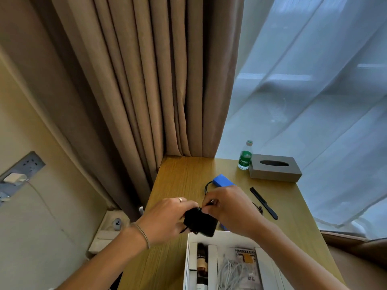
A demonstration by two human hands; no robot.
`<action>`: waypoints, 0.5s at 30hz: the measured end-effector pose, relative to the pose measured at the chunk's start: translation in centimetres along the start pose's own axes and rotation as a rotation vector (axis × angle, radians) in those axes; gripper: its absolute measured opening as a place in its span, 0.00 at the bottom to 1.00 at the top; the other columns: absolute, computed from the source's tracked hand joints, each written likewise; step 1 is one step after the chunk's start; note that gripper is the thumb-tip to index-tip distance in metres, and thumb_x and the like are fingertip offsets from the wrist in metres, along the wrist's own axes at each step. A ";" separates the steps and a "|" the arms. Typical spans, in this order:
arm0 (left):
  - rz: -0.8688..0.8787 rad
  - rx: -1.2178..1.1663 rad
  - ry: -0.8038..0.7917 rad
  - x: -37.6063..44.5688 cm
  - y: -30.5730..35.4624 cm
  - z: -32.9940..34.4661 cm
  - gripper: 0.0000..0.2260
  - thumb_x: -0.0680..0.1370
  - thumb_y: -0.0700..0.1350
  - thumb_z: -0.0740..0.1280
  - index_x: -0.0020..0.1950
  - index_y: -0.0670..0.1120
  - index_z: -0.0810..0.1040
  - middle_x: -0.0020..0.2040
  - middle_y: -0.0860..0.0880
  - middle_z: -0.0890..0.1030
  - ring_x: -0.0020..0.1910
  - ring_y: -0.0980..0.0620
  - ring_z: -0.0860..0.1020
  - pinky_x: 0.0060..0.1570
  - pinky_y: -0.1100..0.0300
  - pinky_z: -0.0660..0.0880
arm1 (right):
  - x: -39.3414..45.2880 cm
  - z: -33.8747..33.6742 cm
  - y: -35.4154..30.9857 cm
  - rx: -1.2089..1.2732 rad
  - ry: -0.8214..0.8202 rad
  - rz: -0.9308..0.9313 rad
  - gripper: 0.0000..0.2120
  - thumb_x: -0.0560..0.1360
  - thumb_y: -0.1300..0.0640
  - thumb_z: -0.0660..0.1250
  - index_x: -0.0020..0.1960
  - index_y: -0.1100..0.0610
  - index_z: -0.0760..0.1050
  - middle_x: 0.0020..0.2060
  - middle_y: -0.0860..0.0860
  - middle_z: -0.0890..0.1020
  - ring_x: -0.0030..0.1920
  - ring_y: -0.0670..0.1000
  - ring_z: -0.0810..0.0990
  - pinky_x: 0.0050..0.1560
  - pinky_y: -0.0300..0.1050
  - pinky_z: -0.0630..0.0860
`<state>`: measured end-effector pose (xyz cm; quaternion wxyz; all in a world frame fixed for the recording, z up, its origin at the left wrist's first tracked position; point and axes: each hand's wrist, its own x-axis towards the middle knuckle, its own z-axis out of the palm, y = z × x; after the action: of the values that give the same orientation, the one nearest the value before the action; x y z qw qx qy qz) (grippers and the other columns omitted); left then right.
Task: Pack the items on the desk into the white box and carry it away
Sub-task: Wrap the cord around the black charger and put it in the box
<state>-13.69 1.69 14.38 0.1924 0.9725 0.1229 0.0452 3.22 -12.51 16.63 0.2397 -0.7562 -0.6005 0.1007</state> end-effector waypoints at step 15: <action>0.093 -0.190 -0.116 -0.7 1.1 3.6 0.29 0.73 0.39 0.72 0.66 0.65 0.70 0.53 0.61 0.77 0.53 0.61 0.76 0.52 0.61 0.79 | -4.1 3.4 4.5 0.765 -0.385 0.388 0.14 0.80 0.48 0.68 0.59 0.55 0.82 0.50 0.55 0.87 0.50 0.52 0.86 0.54 0.49 0.83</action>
<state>-13.68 -0.79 11.45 0.2881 0.9556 0.0614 0.0094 4.53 -16.31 10.93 0.3622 -0.6795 -0.4012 0.4961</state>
